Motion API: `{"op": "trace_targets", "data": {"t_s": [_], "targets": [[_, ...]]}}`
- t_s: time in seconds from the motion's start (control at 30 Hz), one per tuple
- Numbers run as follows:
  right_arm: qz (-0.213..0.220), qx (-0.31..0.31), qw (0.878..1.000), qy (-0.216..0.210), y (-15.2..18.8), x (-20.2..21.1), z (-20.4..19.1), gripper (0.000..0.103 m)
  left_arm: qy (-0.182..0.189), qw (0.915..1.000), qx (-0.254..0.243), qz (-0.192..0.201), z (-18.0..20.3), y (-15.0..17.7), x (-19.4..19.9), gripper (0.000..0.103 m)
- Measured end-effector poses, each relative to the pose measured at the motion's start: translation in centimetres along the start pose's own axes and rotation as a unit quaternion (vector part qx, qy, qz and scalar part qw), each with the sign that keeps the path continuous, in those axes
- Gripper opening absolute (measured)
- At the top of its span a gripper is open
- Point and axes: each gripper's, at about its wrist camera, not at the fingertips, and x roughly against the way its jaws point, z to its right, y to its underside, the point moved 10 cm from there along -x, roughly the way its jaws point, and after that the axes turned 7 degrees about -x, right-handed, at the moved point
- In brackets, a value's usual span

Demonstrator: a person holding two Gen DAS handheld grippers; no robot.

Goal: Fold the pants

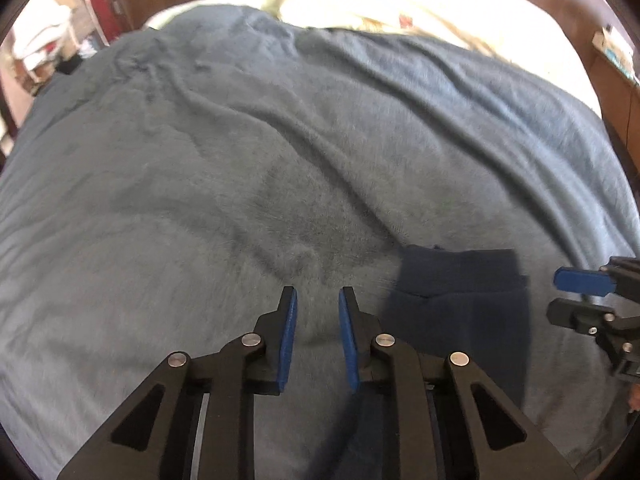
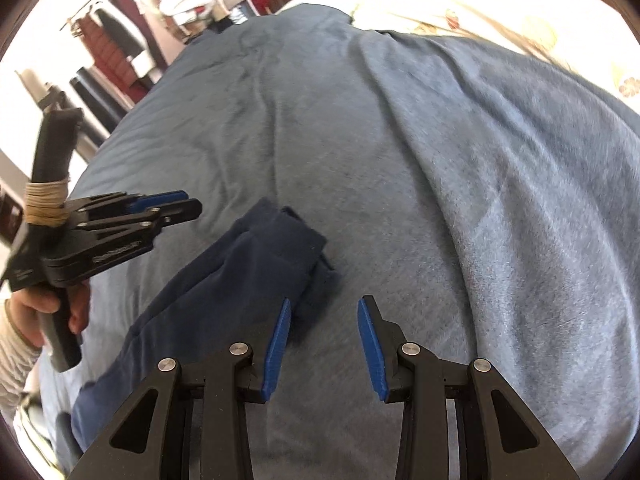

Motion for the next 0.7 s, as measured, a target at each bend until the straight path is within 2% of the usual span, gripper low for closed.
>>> {"op": "trace_targets", "data": {"t_s": [0.13, 0.23, 0.3, 0.33, 0.53, 0.7], "targets": [[-0.005, -0.011, 1.000, 0.003, -0.1, -1.3, 0.4, 0.037, 0.049, 0.9986, -0.014, -0.015, 1.1, -0.3, -1.7, 0.017], [-0.004, -0.017, 1.000, -0.001, -0.2, -1.6, 0.4, 0.037, 0.102, 0.9946, -0.005, -0.017, 2.0, -0.7, -2.1, 0.017], [-0.006, -0.019, 1.000, -0.002, -0.2, -2.0, 0.5, 0.037, 0.126, 0.9918, -0.005, -0.022, 2.5, -0.9, -2.3, 0.012], [-0.007, -0.020, 1.000, -0.002, -0.1, -2.1, 0.5, 0.037, 0.145, 0.9891, -0.004, -0.025, 2.8, -1.0, -2.4, 0.008], [-0.013, -0.030, 0.999, -0.007, 0.0, -2.9, 0.7, 0.036, 0.227, 0.9735, -0.004, -0.031, 4.2, -1.3, -1.9, 0.007], [-0.012, -0.043, 0.999, -0.006, 0.1, -2.6, 1.4, 0.036, 0.243, 0.9690, -0.020, -0.038, 5.1, -1.9, -2.1, 0.007]]}}
